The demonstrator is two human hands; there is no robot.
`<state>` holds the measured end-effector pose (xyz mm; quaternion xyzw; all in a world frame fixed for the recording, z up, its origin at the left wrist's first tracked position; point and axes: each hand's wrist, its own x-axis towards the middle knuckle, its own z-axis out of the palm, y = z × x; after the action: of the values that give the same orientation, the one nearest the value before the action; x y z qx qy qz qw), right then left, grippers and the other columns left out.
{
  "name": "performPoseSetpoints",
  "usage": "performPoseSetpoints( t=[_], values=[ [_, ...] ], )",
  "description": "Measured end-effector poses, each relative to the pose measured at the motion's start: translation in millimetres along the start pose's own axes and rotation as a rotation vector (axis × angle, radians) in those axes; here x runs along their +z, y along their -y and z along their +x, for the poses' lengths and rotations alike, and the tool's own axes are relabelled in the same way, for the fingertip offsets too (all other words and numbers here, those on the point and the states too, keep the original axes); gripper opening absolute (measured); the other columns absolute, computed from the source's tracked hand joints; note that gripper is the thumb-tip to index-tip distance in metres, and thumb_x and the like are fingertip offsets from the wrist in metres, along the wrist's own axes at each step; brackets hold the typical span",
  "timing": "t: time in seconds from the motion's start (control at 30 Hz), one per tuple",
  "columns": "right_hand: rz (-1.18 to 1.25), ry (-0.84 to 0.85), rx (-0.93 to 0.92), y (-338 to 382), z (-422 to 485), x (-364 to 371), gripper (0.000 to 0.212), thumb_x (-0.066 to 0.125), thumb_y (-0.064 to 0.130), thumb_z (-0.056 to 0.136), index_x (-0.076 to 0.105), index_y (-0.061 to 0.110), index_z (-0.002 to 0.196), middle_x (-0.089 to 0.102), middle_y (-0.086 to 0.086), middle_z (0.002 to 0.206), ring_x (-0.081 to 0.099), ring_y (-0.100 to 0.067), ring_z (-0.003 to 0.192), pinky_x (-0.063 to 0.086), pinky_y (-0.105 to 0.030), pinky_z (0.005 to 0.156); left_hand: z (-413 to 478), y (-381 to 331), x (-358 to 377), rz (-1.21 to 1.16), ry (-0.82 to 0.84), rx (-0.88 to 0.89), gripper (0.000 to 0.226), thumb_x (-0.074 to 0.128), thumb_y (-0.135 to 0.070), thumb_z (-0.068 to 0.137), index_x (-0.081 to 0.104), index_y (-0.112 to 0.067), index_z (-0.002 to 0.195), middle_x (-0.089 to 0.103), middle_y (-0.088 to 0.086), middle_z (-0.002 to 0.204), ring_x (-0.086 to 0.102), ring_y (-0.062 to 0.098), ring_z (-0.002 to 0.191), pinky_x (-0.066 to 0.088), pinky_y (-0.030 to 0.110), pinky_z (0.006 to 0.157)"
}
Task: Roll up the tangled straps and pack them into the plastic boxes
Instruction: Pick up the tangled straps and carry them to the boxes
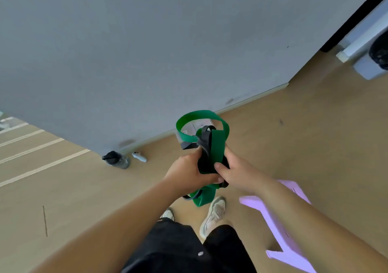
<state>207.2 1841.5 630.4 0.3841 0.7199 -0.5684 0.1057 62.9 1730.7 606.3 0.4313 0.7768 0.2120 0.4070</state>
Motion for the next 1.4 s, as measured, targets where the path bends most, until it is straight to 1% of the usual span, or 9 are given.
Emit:
performPoseSetpoints(
  t=[0.13, 0.23, 0.47, 0.67, 0.83, 1.0, 1.07, 1.2, 1.4],
  values=[
    [-0.048, 0.086, -0.011, -19, 70, -50, 0.057, 0.049, 0.023, 0.101, 0.031, 0.049, 0.148, 0.067, 0.016, 0.121, 0.069, -0.007, 0.104, 0.058, -0.032, 0.089, 70, -11, 13, -0.043, -0.055, -0.141, 0.064, 0.080, -0.067, 0.067, 0.058, -0.030, 0.114, 0.066, -0.011, 0.102, 0.065, 0.013, 0.092, 0.059, 0.035, 0.081],
    [-0.100, 0.154, -0.020, -32, 110, -78, 0.049, 0.050, 0.023, 0.101, 0.039, 0.046, 0.143, 0.069, 0.017, 0.114, 0.068, -0.006, 0.101, 0.057, -0.036, 0.092, 106, -15, 24, -0.135, -0.075, -0.233, 0.069, 0.080, -0.068, 0.064, 0.060, -0.030, 0.119, 0.068, -0.010, 0.106, 0.066, 0.015, 0.097, 0.059, 0.040, 0.087],
    [-0.144, 0.285, 0.023, -39, 166, -126, 0.048, 0.048, 0.019, 0.104, 0.038, 0.041, 0.145, 0.068, 0.017, 0.113, 0.067, -0.007, 0.099, 0.054, -0.028, 0.080, 158, -39, 32, -0.211, -0.148, -0.352, 0.070, 0.081, -0.062, 0.066, 0.060, -0.030, 0.125, 0.066, -0.011, 0.108, 0.065, 0.016, 0.096, 0.059, 0.038, 0.085],
    [-0.184, 0.330, 0.061, -69, 214, -127, 0.047, 0.048, 0.015, 0.103, 0.041, 0.043, 0.140, 0.070, 0.010, 0.105, 0.069, -0.017, 0.090, 0.060, -0.038, 0.079, 197, -11, 59, -0.297, -0.148, -0.400, 0.068, 0.082, -0.063, 0.064, 0.059, -0.030, 0.119, 0.065, -0.010, 0.101, 0.065, 0.017, 0.092, 0.059, 0.036, 0.080],
    [-0.172, 0.403, 0.161, -112, 265, -141, 0.045, 0.046, 0.016, 0.105, 0.044, 0.046, 0.138, 0.068, 0.014, 0.115, 0.067, -0.019, 0.107, 0.061, -0.034, 0.075, 247, 5, 95, -0.436, -0.131, -0.494, 0.066, 0.084, -0.062, 0.058, 0.062, -0.035, 0.113, 0.069, -0.014, 0.102, 0.068, 0.013, 0.094, 0.061, 0.037, 0.084],
    [-0.078, 0.418, 0.236, -177, 340, -171, 0.036, 0.047, 0.013, 0.106, 0.050, 0.028, 0.138, 0.068, 0.009, 0.099, 0.066, -0.007, 0.079, 0.055, -0.020, 0.060, 332, 18, 122, -0.342, -0.081, -0.550, 0.065, 0.085, -0.063, 0.059, 0.062, -0.030, 0.110, 0.066, -0.013, 0.099, 0.065, 0.014, 0.092, 0.058, 0.033, 0.082],
    [-0.026, 0.458, 0.302, -199, 365, -179, 0.037, 0.046, 0.017, 0.107, 0.047, 0.034, 0.139, 0.070, 0.009, 0.112, 0.071, -0.011, 0.092, 0.059, -0.026, 0.064, 365, 23, 133, -0.254, -0.038, -0.559, 0.072, 0.085, -0.064, 0.060, 0.060, -0.028, 0.117, 0.064, -0.011, 0.101, 0.063, 0.018, 0.092, 0.056, 0.034, 0.081],
    [-0.046, 0.513, 0.388, -257, 424, -173, 0.041, 0.046, 0.026, 0.106, 0.039, 0.042, 0.143, 0.068, 0.010, 0.127, 0.068, -0.019, 0.114, 0.059, -0.051, 0.094, 428, 69, 170, -0.147, 0.041, -0.557, 0.082, 0.084, -0.069, 0.059, 0.057, -0.027, 0.123, 0.064, -0.008, 0.099, 0.063, 0.023, 0.090, 0.057, 0.037, 0.082],
    [-0.101, 0.515, 0.537, -379, 518, -121, 0.032, 0.049, 0.024, 0.104, 0.051, 0.035, 0.134, 0.071, 0.000, 0.122, 0.072, -0.026, 0.106, 0.064, -0.050, 0.078, 504, 185, 271, -0.195, 0.129, -0.574, 0.094, 0.086, -0.066, 0.060, 0.052, -0.028, 0.138, 0.067, -0.005, 0.117, 0.065, 0.024, 0.102, 0.057, 0.039, 0.091]
  ],
)
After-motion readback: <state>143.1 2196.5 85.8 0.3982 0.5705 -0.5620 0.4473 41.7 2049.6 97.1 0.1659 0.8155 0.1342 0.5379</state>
